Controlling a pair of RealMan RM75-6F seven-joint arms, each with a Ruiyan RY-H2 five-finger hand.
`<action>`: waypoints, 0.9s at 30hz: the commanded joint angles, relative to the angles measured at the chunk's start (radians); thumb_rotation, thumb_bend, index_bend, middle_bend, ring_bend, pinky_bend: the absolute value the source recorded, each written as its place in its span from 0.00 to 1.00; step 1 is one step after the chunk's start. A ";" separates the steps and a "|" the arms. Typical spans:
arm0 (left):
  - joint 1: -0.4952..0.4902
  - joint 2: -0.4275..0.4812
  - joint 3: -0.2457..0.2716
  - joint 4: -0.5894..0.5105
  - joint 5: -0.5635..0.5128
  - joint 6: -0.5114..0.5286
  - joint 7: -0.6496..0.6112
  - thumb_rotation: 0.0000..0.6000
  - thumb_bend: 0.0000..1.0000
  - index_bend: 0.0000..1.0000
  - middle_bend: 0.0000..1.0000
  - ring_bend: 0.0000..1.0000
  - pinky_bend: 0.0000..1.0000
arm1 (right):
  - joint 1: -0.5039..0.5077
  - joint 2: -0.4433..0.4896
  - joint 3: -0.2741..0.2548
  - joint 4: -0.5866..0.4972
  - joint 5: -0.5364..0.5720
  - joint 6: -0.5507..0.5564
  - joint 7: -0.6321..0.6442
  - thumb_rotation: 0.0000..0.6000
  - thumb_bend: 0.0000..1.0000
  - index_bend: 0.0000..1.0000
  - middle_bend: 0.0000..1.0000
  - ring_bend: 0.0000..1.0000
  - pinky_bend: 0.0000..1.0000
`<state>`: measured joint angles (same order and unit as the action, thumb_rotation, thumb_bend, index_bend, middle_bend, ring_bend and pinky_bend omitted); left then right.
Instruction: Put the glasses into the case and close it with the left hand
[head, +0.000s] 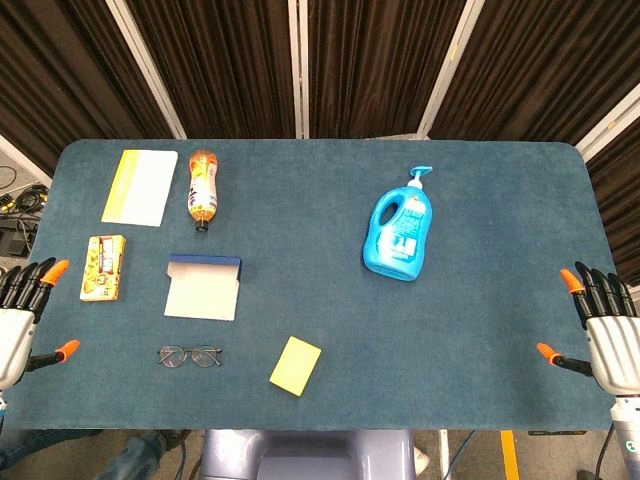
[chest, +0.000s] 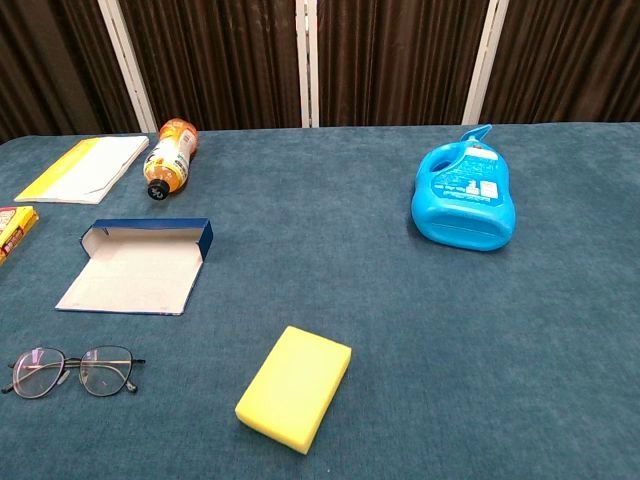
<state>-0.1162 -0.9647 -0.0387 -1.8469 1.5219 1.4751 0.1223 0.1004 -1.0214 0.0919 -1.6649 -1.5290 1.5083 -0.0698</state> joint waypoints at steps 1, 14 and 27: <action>0.000 -0.001 0.000 0.002 -0.005 -0.003 0.002 1.00 0.00 0.00 0.00 0.00 0.00 | 0.000 -0.002 -0.001 -0.001 -0.001 0.000 -0.002 1.00 0.00 0.00 0.00 0.00 0.00; -0.104 -0.079 0.027 0.036 -0.040 -0.235 0.031 1.00 0.03 0.17 0.00 0.00 0.00 | 0.003 -0.003 0.001 -0.008 0.003 -0.005 -0.007 1.00 0.00 0.00 0.00 0.00 0.00; -0.228 -0.270 0.002 0.037 -0.292 -0.420 0.282 1.00 0.31 0.42 0.00 0.00 0.00 | 0.011 -0.003 0.006 0.014 0.033 -0.032 0.029 1.00 0.00 0.00 0.00 0.00 0.00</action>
<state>-0.3261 -1.2037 -0.0339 -1.8166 1.2624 1.0713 0.3721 0.1111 -1.0242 0.0972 -1.6515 -1.4969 1.4768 -0.0414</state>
